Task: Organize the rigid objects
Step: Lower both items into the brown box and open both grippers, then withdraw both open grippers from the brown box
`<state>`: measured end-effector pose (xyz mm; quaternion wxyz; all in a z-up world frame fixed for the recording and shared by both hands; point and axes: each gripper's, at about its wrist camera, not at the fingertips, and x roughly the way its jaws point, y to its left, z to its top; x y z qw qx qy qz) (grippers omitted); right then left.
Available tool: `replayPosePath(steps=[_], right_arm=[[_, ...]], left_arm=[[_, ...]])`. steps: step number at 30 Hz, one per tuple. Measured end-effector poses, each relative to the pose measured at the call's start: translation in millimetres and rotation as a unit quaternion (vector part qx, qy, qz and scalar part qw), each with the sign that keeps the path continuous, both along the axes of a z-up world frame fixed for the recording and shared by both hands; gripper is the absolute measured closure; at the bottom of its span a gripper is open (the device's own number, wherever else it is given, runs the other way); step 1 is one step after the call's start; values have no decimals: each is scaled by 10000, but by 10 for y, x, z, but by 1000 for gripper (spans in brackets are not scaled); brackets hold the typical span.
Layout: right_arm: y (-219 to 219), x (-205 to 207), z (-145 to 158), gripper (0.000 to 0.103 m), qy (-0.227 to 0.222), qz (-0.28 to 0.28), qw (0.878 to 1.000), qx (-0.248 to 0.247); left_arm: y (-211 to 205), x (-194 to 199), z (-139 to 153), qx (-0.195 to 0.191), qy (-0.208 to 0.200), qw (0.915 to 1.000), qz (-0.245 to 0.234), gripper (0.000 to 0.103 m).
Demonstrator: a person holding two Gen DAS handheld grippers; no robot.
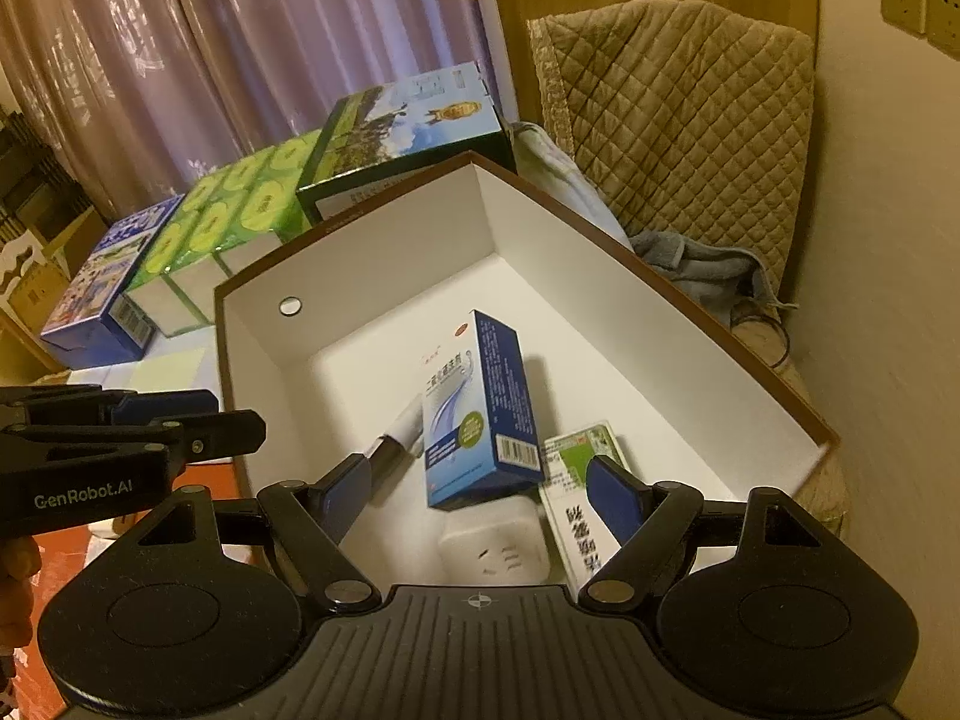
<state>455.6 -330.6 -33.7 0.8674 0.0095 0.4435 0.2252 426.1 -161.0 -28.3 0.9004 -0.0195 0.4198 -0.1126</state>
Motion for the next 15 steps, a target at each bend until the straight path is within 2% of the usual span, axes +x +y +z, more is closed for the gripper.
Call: replayPosePath(steps=[15], right_arm=[[148,-798,216,27,-274,-53,9993,262]], left_arm=[[444,-796,156,-38,-180,9998,54,69]])
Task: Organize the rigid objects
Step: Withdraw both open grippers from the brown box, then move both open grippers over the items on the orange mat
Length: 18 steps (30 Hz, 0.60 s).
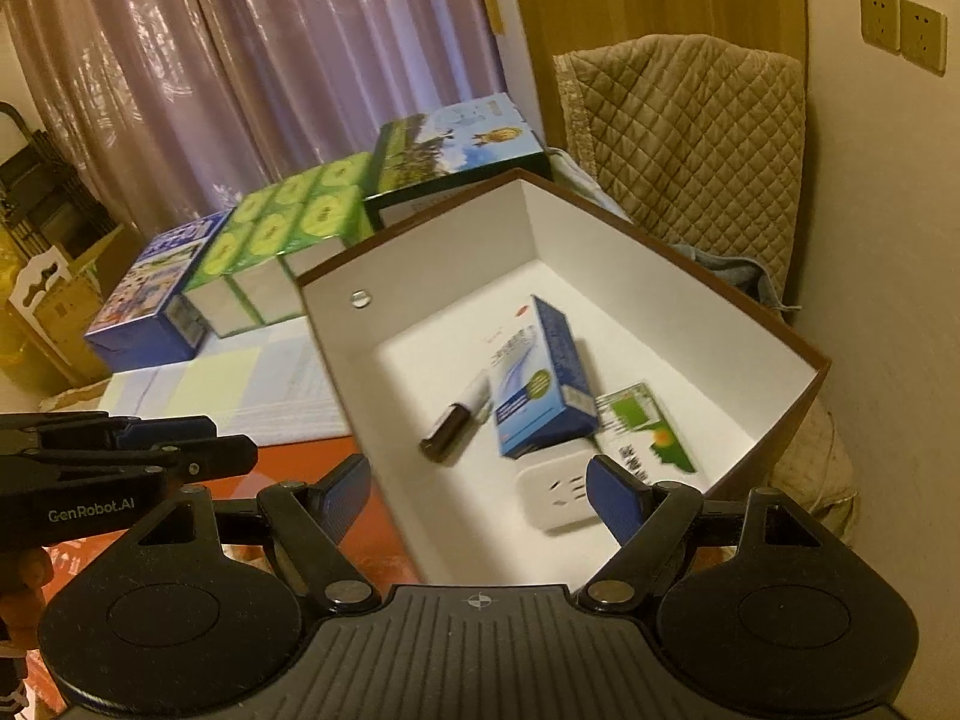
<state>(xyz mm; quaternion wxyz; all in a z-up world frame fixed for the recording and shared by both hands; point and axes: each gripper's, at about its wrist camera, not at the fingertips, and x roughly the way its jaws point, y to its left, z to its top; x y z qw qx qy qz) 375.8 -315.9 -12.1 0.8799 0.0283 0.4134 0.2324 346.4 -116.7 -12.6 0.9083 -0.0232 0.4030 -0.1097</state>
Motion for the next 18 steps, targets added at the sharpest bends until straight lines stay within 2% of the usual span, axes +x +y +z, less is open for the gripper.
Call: replayPosePath(steps=[7,18], right_arm=[[191,-322,-10,27,54,81,9999,25],[637,-641,-236,27,288,624,9976,-63]], left_arm=[[233,-326,47,-22,-20,10000,66,69],[759,-779,-111,90,246,9984,493,69]])
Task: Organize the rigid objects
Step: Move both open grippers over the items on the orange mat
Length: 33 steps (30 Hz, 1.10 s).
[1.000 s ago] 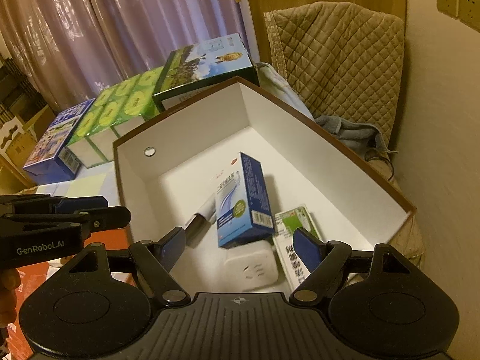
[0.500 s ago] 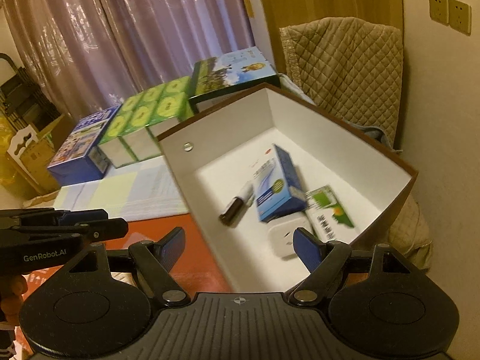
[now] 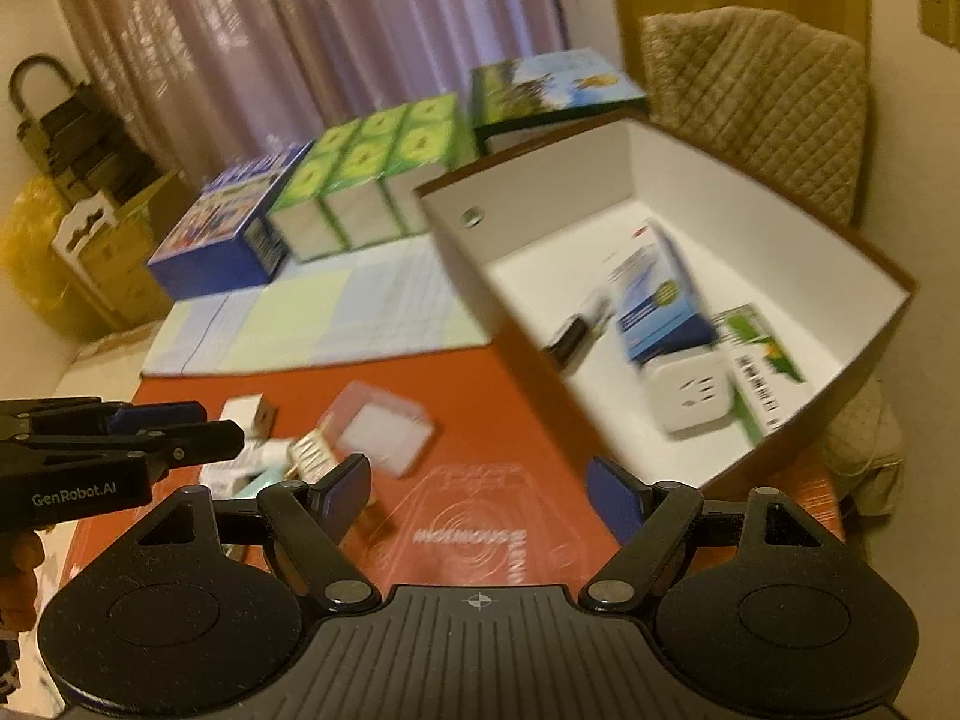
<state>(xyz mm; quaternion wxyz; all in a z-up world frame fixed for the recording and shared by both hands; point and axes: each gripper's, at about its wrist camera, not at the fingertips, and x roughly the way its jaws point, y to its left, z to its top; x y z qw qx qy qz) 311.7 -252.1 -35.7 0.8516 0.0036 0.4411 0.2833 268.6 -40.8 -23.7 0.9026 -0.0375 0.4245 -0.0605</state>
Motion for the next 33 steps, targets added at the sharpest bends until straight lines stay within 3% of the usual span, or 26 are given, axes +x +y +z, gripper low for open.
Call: replayPosePath(steps=[16,27,33], right_arm=[[626,-234,-398,27,283,846,9958,-204],[907,-297,-638,27,312,1154,9920,-403],[981,-283,-738,27,254,1220,9909,-499]], left_arm=[[684,-493,-274,98,435,9964,726,69],[878,-602,-465,177,497,9953,812,68],[936,-580,-609,188,567,9952,781,60]])
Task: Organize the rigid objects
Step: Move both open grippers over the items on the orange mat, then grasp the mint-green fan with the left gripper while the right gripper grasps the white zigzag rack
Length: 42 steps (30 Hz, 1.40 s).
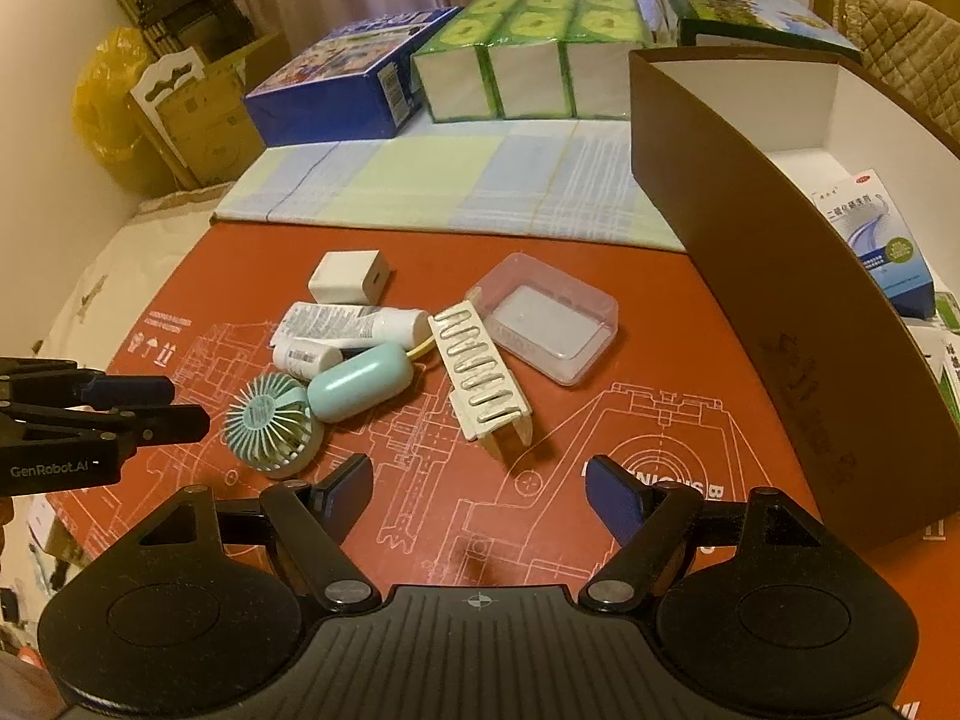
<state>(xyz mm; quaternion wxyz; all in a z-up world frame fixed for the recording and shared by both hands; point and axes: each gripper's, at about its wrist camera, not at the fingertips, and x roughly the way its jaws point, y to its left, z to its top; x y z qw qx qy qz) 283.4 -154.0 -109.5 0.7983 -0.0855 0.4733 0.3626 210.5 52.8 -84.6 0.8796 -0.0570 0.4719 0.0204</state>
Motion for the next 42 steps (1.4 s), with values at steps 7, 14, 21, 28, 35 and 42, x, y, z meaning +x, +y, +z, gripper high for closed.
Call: replayPosePath(steps=[7,14,21,28,35,42], right_arm=[[100,79,-128,27,-48,94,9999,-89],[221,176,-248,27,-104,204,9995,-234],[365,255,-328,30,-303,388,9980,-395],[520,288,-437,54,-474,655,9949,-595],[441,225,-489,79,-369,701,9946,-671],[216,170,-460,79,-260,408,9965,-683]], left_arm=[[39,85,-151,99,57,9999,-105,50],[48,210,-301,64,212,9994,-263,50],[15,306,-387,71,273,9984,-480,48],[-8,382,-480,105,375,9974,-614,44],[-79,438,-583,318,462,9960,-692,43],[-194,511,-677,601,453,9945,-726,43]])
